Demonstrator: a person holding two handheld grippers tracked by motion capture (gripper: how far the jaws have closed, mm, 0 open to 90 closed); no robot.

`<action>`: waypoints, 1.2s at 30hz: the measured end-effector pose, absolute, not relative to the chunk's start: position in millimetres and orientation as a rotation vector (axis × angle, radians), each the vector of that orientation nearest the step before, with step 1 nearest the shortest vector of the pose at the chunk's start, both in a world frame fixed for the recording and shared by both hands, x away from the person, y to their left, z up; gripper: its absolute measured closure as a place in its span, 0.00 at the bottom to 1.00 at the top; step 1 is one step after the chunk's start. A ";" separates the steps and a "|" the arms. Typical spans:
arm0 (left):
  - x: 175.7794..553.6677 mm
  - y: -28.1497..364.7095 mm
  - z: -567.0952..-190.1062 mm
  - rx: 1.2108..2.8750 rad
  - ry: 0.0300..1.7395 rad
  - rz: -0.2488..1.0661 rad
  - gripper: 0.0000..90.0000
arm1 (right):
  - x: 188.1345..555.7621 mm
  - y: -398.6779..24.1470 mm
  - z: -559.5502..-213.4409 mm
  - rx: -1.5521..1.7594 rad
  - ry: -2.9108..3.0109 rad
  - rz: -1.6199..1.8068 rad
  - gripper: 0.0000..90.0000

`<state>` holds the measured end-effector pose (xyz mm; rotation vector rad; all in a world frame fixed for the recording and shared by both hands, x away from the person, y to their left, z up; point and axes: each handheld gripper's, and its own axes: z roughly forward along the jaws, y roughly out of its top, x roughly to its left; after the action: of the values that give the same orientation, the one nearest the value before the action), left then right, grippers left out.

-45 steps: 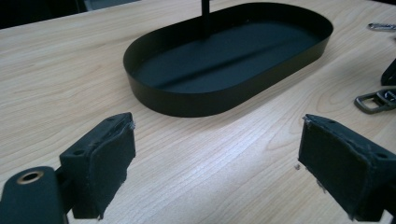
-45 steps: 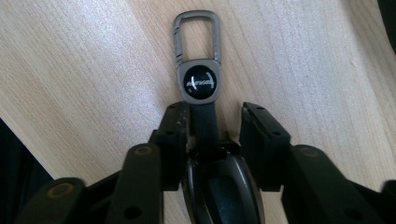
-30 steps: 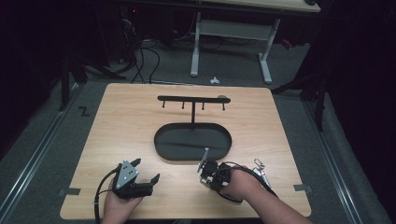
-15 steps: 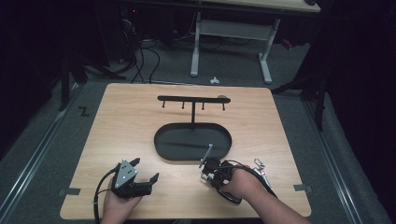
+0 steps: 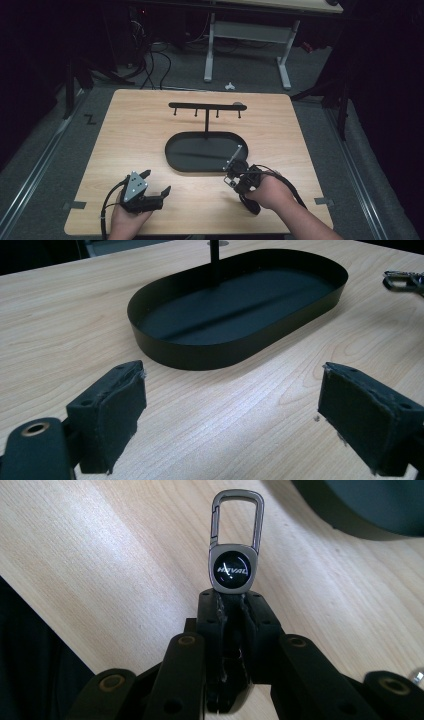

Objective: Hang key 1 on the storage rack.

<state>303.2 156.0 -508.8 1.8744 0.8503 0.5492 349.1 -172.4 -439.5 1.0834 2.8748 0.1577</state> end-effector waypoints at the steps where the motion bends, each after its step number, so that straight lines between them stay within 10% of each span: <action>1: 303.2 155.8 -508.8 1.874 0.850 0.549 0.14 | 349.3 -174.1 -437.1 1.089 2.870 0.162 0.89; 36: 302.1 154.7 -509.0 1.881 0.842 0.550 0.14 | 359.4 -190.6 -379.7 1.139 2.749 0.255 0.89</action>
<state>302.1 154.7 -509.0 1.8811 0.8419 0.5504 359.4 -190.6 -379.7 1.1391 2.7490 0.2547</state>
